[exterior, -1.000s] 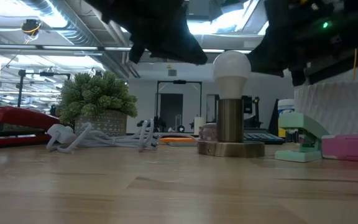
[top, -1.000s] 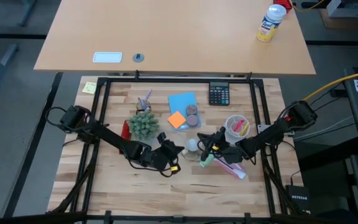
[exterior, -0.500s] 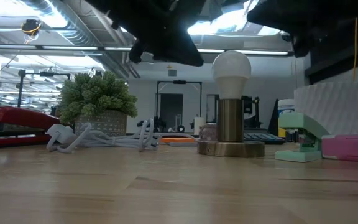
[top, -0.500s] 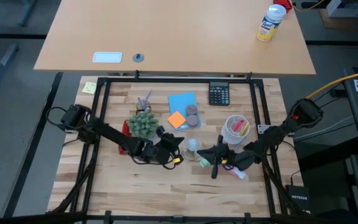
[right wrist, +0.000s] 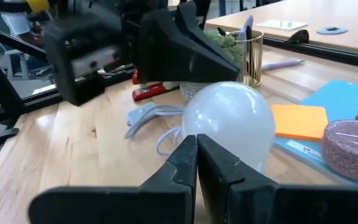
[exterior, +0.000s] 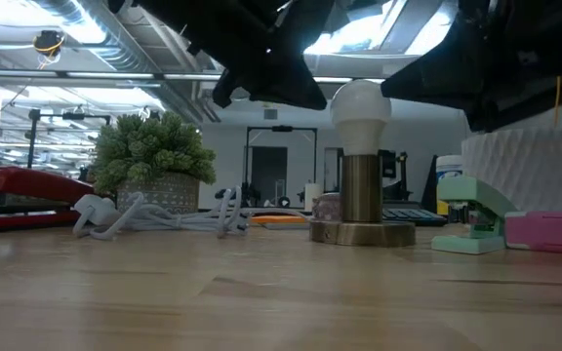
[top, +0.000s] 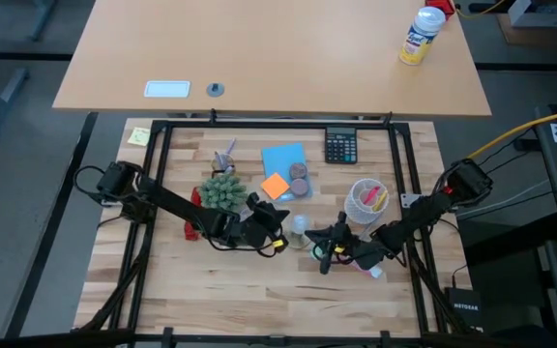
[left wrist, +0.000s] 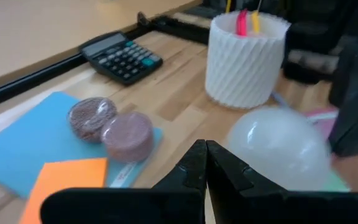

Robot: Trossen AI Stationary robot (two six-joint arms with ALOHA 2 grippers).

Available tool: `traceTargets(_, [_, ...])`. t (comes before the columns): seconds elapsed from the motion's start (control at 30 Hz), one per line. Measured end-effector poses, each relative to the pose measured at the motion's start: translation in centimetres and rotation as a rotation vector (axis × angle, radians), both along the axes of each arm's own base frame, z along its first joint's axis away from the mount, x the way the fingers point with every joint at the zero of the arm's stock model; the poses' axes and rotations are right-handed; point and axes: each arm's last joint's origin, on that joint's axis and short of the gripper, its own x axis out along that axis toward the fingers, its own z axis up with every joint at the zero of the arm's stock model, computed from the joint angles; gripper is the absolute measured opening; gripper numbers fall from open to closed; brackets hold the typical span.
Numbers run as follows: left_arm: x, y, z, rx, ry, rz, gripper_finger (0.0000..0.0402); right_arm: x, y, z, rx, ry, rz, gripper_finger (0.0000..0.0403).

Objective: Screw lightbulb
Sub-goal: Remove the white lightbulb from the lamp socket

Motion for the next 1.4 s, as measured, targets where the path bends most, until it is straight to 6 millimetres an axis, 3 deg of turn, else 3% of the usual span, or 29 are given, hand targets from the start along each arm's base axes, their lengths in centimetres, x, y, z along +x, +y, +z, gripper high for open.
traceTargets(0.33, [0.8, 0.2, -0.6, -0.026, -0.026, -0.054, 0.0001, -0.1, -0.1, -0.2, -0.021, 0.01, -0.039, 0.0017])
traceTargets(0.73, [0.1, -1.9, -0.6, -0.014, -0.019, -0.097, 0.0001, -0.2, -0.7, -0.2, -0.063, -0.006, -0.181, 0.0017])
traceTargets(1.07, [-0.2, -3.6, -0.5, -0.051, -0.041, -0.153, 0.0001, 0.8, -2.6, -0.1, -0.061, -0.005, -0.259, 0.0017])
traceTargets(1.23, [-0.4, -4.0, -0.4, -0.005, -0.053, -0.121, 0.0001, 0.8, -2.5, 0.4, -0.05, -0.03, -0.246, 0.0017])
traceTargets(1.4, [-0.5, -4.3, 0.5, 0.086, -0.11, -0.055, 0.0001, 0.0, -1.2, 2.1, 0.008, -0.082, -0.111, 0.0017])
